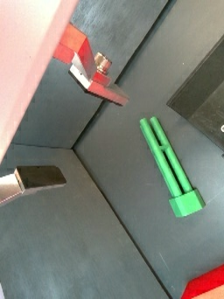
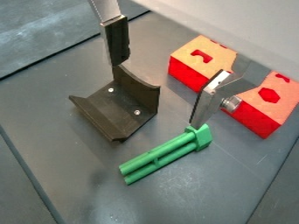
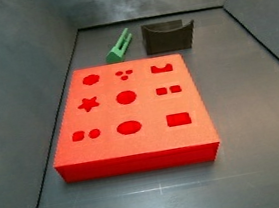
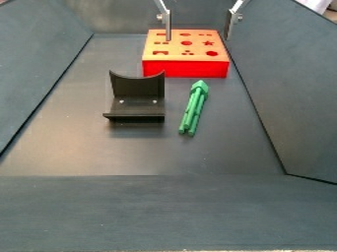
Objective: Pick up the 3 prong object. Move up. Place the 3 prong object on the fixture. Regrasp the 3 prong object. Move to above the board. Insert the 3 prong object.
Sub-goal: Pick up the 3 prong object.
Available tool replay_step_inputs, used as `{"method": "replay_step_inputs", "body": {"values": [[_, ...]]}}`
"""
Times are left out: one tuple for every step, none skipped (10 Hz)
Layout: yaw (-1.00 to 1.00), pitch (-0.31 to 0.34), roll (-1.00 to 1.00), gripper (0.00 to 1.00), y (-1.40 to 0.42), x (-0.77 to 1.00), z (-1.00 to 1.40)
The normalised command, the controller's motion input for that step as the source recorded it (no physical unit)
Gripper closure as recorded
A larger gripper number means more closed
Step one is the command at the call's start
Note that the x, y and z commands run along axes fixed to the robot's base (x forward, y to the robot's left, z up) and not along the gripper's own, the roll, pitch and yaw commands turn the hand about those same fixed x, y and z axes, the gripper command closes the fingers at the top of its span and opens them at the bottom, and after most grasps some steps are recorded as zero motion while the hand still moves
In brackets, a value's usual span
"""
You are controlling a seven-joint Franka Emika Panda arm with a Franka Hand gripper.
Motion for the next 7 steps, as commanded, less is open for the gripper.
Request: {"method": "replay_step_inputs", "body": {"values": [[0.0,0.02,0.0,0.0,0.0,-0.04,0.0],[0.0,0.0,0.05,0.0,-0.14,-0.21,-0.01],[-1.0,-0.07,0.01,0.0,0.0,0.0,-0.48],[-1.0,-0.039,0.0,0.0,0.0,0.05,-0.6],[-0.89,0.0,0.03,0.0,0.01,0.28,-0.74],[-0.61,0.0,0.07,0.0,0.22,0.39,-0.85],[-0.36,0.006,0.01,0.0,0.48,0.44,-1.0]]}}
